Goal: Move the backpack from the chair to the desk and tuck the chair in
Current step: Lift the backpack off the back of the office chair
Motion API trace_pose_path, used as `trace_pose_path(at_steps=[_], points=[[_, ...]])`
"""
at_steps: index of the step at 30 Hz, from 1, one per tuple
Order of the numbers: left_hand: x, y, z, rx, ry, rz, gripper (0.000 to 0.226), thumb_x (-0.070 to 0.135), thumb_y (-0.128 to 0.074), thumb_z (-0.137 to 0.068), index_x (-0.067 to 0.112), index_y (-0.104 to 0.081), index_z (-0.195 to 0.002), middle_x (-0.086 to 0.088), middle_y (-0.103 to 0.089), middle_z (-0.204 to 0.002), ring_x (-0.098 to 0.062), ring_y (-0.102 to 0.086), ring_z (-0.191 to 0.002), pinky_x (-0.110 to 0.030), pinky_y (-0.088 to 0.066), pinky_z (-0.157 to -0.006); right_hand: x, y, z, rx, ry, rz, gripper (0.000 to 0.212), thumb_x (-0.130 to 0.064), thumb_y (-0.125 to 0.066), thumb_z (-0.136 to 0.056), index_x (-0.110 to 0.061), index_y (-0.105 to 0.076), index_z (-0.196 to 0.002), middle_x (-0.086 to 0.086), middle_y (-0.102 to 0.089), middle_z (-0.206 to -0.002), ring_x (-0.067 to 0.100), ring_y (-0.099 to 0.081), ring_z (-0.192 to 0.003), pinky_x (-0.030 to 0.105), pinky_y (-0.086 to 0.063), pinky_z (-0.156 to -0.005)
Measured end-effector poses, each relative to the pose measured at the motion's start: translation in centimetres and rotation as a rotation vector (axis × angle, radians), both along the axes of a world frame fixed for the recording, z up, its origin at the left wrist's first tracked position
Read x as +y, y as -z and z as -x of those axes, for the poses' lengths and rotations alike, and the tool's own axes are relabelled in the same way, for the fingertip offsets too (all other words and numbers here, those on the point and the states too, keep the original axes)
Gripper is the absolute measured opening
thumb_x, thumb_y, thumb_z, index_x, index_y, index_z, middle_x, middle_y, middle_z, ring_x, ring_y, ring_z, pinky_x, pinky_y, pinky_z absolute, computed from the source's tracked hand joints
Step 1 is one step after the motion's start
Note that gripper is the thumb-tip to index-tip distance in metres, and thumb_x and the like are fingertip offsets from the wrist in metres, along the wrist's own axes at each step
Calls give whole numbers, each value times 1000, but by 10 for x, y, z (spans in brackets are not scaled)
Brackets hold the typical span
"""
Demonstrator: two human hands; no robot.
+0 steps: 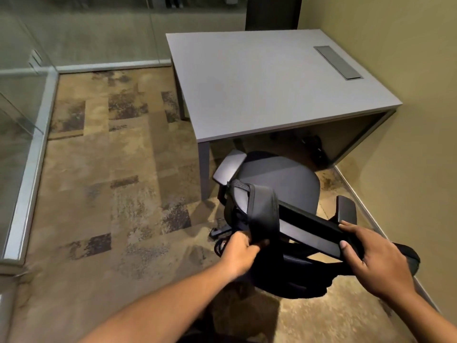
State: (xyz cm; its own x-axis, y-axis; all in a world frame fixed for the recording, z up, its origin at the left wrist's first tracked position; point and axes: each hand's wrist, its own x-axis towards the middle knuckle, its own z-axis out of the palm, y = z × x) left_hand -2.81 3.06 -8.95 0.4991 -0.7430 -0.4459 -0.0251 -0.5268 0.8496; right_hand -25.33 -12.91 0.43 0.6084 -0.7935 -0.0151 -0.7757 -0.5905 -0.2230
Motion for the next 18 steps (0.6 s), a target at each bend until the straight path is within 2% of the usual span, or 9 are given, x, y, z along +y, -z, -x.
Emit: trace_pose_path(at_steps=[2,4,6,8,10,12,15,18], points=[[3,-7,1,-60,-14,13,52,12,-70,-85,20,-36,-46,1,-35,-46,-10,-32,-42,-34,-24,-51,-1,-1,0,-8,8,-1,47,-58,-36,-85,-40,-56,-124,-16,-67,-123,19,-63,-108,40,-51,-77],[11,-10,3,-32,-32,51,55,17,-72,-88,22,-32,-51,0,-32,-51,-14,-33,-49,-33,-22,-53,-2,-4,0,-7,14,-4,47,-59,-35,-85,-42,-55,-124,-17,-66,-123,17,-63,-107,40,-51,-77],[20,-12,2,37,-49,94,47,19,-72,-90,17,-40,-55,-2,-37,-53,-13,-38,-55,-33,-25,-55,-3,-5,1,-6,18,-18,47,-62,-35,-85,-43,-55,-124,-17,-66,-122,17,-63,-107,40,-52,-78],[27,-17,0,112,-60,162,41,20,-71,-91,3,-50,-61,-7,-46,-59,-15,-44,-61,-33,-29,-58,-4,-5,1,-22,33,-28,48,-63,-36,-85,-44,-55,-125,-18,-66,-121,16,-62,-107,39,-51,-78],[33,-25,-5,143,-101,223,44,21,-70,-92,-6,-51,-63,-9,-49,-63,-17,-46,-63,-34,-30,-59,-3,-3,2,-37,34,-42,48,-63,-37,-85,-45,-54,-126,-18,-65,-122,15,-61,-108,38,-50,-78],[40,-34,-9,133,-168,268,43,22,-69,-92,-4,-52,-62,-10,-53,-62,-17,-47,-63,-36,-32,-58,-4,-1,2,-66,44,-52,49,-63,-38,-85,-43,-54,-126,-15,-65,-120,17,-61,-109,38,-49,-78],[47,-47,-12,106,-297,317,41,28,-69,-92,-9,-65,-74,-22,-73,-73,-28,-64,-68,-45,-49,-60,-7,3,3,-111,74,-55,48,-61,-41,-90,-36,-56,-128,-8,-67,-120,21,-61,-110,39,-48,-80],[49,-54,-12,154,-406,316,29,23,-66,-93,0,-73,-77,-16,-78,-79,-31,-74,-78,-44,-58,-70,-11,3,1,-135,97,-76,50,-66,-39,-90,-34,-60,-122,-8,-68,-115,22,-62,-106,42,-51,-82]])
